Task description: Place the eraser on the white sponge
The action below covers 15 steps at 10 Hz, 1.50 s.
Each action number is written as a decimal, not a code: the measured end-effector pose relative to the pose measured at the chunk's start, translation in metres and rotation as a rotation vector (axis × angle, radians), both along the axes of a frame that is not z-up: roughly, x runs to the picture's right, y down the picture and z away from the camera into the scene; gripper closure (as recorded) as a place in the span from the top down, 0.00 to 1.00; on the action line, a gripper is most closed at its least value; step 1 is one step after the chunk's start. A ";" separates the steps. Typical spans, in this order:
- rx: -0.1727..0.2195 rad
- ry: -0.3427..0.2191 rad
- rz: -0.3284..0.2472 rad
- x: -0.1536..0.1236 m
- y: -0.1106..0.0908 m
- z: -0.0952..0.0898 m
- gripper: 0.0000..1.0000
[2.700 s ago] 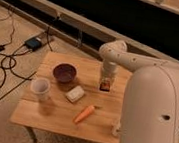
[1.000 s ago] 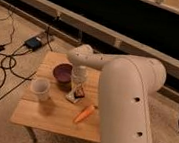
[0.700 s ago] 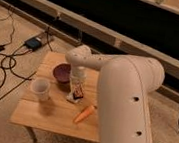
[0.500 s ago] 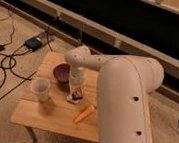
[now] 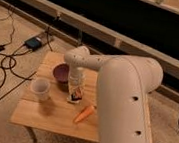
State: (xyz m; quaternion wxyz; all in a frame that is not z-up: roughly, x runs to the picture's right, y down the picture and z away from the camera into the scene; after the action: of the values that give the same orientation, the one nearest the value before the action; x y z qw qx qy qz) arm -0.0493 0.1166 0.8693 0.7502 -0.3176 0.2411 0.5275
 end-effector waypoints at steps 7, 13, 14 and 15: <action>0.001 0.013 0.025 0.005 -0.004 -0.001 0.61; 0.026 0.038 0.046 0.016 -0.018 -0.003 0.61; 0.036 0.048 0.057 0.022 -0.024 -0.005 0.61; 0.052 0.066 0.077 0.033 -0.033 -0.009 0.61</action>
State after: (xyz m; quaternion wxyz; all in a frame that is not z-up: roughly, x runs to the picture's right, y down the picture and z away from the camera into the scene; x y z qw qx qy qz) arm -0.0159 0.0832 0.8601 0.7291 -0.2894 0.2394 0.5722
